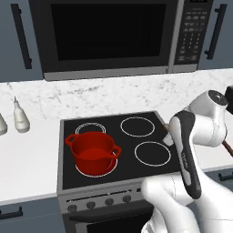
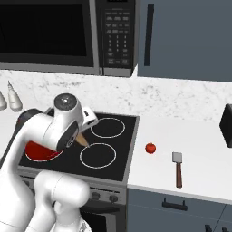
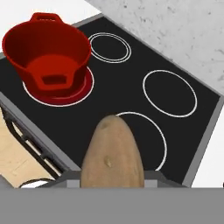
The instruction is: Put the sweet potato and tomato in the pot. Retrieve the spatula and lightly stir the vegetables in the pot.
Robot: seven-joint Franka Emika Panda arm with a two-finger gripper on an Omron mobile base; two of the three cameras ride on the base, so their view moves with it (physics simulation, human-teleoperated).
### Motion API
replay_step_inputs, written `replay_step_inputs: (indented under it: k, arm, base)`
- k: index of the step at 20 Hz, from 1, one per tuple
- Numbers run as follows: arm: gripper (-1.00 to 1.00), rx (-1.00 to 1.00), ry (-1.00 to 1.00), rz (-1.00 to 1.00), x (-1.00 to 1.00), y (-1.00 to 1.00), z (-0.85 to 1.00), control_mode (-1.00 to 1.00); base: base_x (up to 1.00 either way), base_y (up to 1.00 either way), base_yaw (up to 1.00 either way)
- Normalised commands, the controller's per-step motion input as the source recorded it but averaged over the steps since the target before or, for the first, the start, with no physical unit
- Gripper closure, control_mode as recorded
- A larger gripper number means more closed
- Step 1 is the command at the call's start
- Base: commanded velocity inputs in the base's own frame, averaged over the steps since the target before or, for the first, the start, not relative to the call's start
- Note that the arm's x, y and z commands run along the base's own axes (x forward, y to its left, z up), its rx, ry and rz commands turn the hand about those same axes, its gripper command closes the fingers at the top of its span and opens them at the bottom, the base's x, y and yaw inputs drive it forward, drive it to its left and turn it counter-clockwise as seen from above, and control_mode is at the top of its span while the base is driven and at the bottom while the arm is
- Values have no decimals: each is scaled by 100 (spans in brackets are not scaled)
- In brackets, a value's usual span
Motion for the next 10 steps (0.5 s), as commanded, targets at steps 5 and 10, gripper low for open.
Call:
replay_step_inputs:
  k: [5, 10]
  arm:
    - [100, 10, 0, 20, 11, 100, 18, -100]
    - [100, 16, 0, 22, 35, 94, 9, -100]
  base:
    - [0, 0, 0]
    - [0, 0, 0]
